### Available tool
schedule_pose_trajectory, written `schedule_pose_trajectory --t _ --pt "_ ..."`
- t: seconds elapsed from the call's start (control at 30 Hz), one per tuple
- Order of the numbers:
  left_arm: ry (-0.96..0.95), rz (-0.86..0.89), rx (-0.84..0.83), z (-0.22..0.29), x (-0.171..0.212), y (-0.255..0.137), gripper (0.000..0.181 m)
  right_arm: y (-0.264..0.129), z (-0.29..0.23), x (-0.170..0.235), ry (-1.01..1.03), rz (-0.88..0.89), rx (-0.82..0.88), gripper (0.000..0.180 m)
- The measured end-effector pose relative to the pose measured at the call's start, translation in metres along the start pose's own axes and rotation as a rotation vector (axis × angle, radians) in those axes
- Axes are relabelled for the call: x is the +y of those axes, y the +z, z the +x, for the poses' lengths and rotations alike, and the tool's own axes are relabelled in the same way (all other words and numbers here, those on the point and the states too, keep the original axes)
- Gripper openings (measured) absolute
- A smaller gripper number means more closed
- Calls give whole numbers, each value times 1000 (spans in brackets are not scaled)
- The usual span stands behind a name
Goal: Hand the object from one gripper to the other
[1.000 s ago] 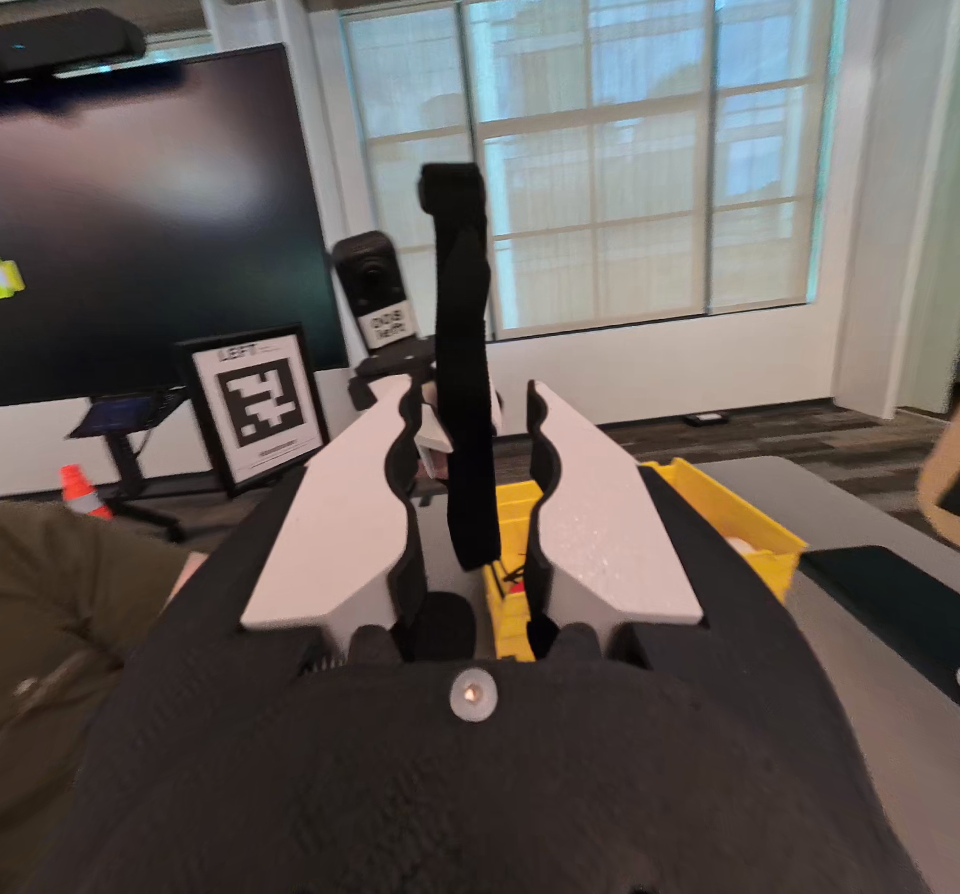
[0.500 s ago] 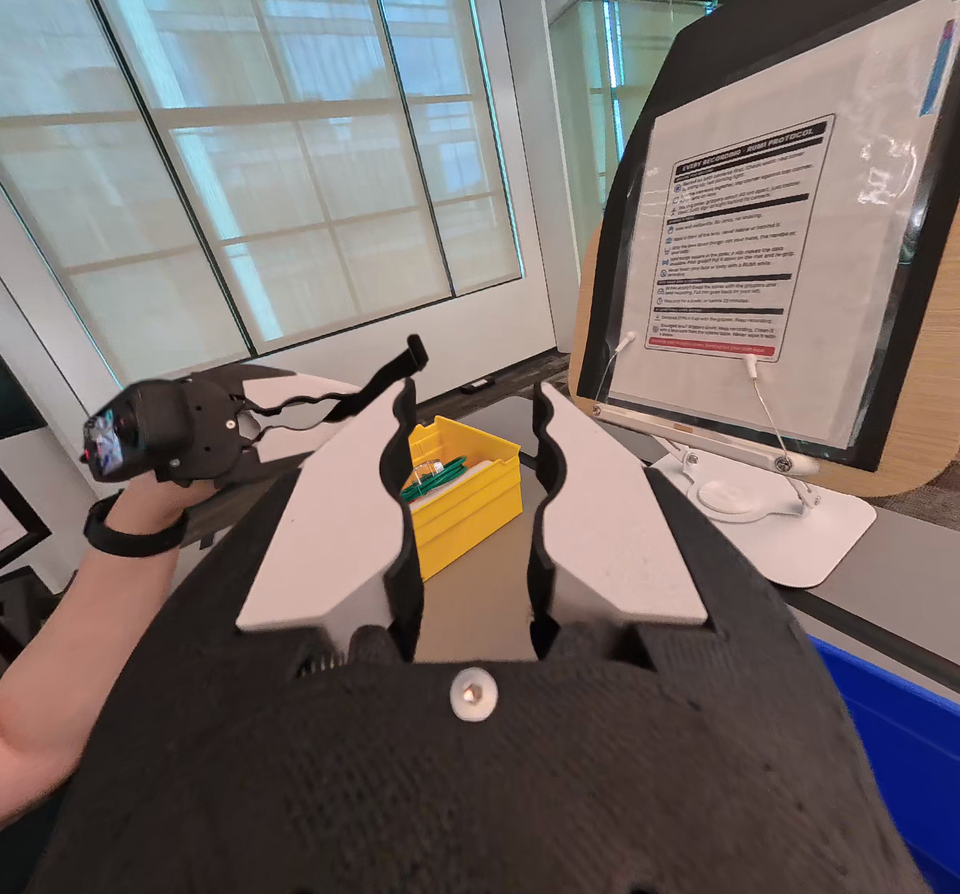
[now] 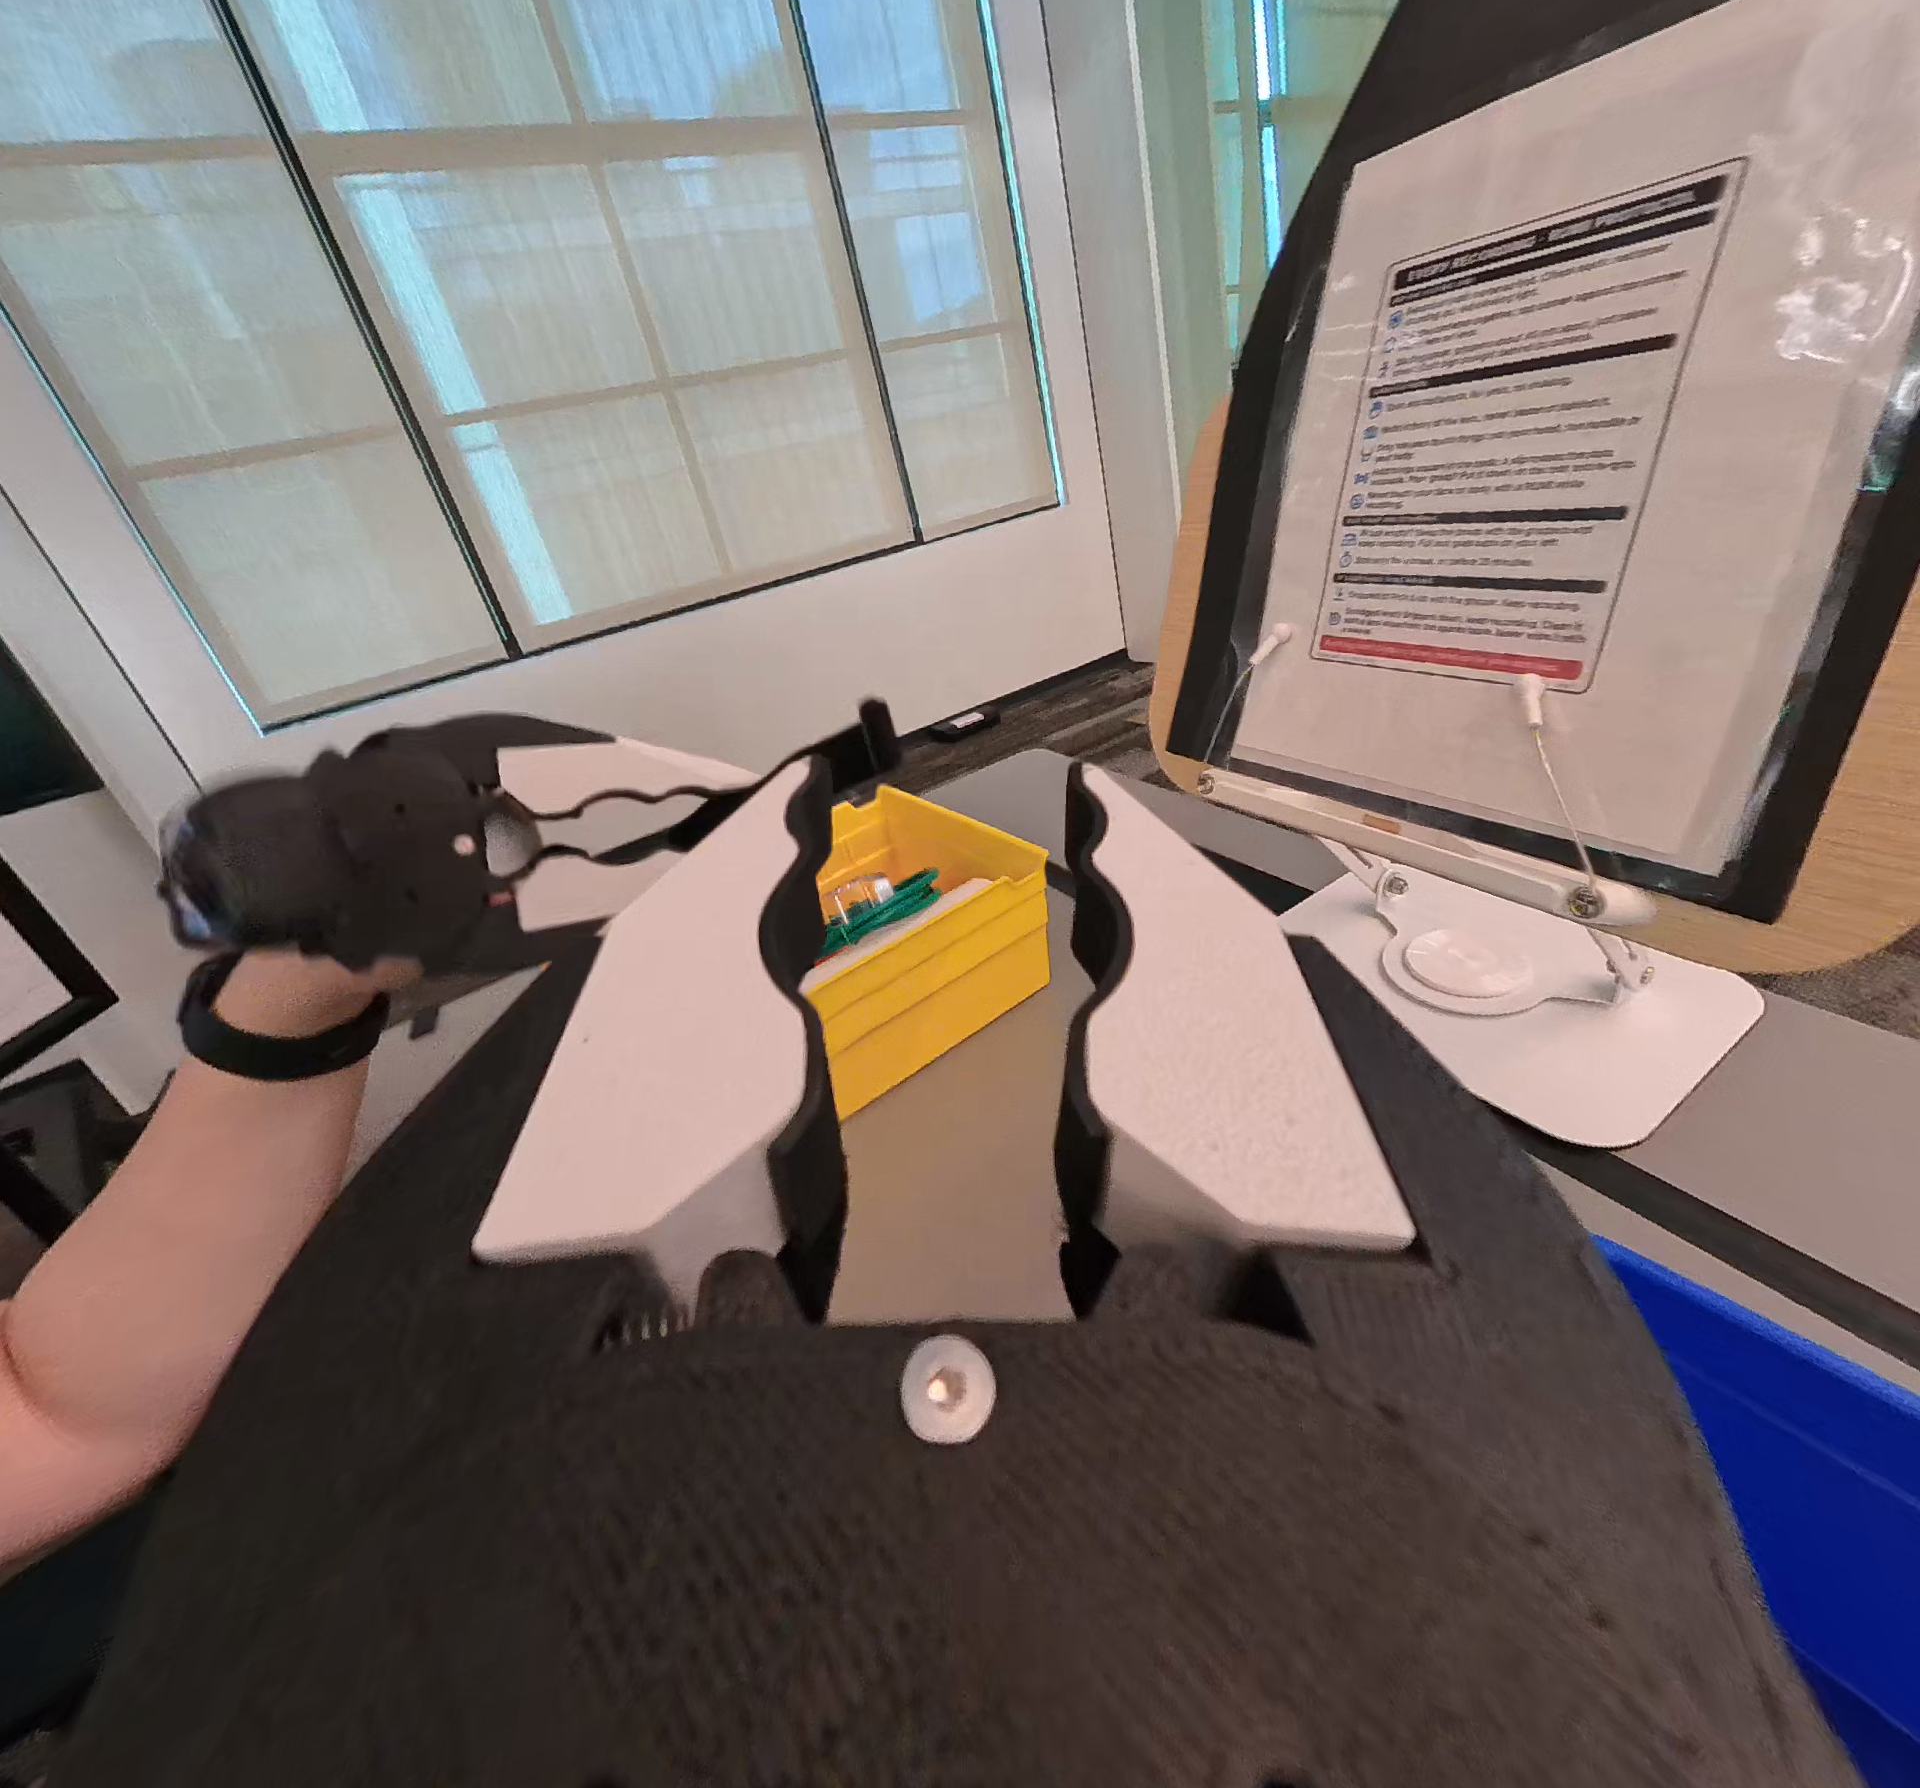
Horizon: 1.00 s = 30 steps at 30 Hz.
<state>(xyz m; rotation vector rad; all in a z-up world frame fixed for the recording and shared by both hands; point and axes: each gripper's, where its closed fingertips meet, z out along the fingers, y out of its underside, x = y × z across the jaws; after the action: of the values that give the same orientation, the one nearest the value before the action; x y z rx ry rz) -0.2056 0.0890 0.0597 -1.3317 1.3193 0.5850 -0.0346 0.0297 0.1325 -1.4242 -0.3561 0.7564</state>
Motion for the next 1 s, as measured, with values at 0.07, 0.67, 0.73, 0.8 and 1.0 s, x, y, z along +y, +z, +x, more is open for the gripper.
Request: schedule_pose_trajectory --t 0.07,0.67,0.73,0.8,1.0 --pt "-261 178 148 4 -26 -11 16 4 -8 4 -31 -28 -24 44" --pt "-990 490 1285 37 -79 -105 16 44 -105 34 -1647 -46 220 58" --pt "-937 443 1297 47 -76 -106 16 49 -104 38 -1708 -53 244 57" --pt "-901 414 1308 53 -74 -108 16 53 -99 48 -1739 -114 240 56" --pt "-788 305 1183 64 -60 -94 22 58 -91 70 -1787 -249 209 2"
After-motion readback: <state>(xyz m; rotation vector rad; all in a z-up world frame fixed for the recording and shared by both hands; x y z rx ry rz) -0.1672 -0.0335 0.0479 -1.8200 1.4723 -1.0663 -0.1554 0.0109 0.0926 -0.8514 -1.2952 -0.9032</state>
